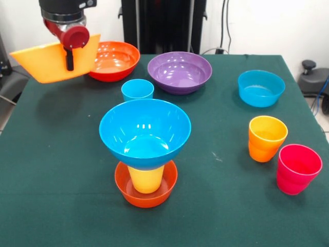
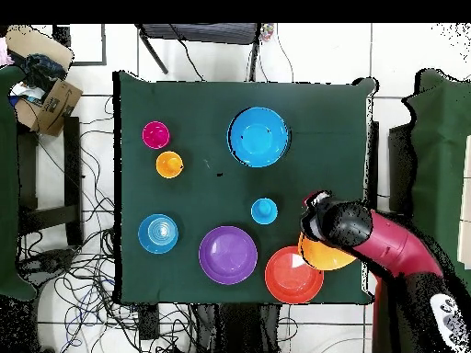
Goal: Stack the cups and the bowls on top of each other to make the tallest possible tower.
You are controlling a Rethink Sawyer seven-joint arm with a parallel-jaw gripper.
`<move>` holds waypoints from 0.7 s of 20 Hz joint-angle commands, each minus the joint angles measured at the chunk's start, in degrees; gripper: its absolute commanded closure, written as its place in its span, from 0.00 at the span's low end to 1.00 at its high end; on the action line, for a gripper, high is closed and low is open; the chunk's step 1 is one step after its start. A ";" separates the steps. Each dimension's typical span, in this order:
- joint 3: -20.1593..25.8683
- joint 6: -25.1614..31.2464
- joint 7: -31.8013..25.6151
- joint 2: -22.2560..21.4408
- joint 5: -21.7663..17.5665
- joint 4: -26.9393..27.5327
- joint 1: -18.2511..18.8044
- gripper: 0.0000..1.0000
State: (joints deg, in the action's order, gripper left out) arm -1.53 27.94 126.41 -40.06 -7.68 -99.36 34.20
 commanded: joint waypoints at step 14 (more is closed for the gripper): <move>4.32 20.38 -5.19 -5.99 -2.55 11.80 -5.03 1.00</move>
State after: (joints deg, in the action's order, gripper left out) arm -1.53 39.31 126.41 -44.68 -7.74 -93.12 31.83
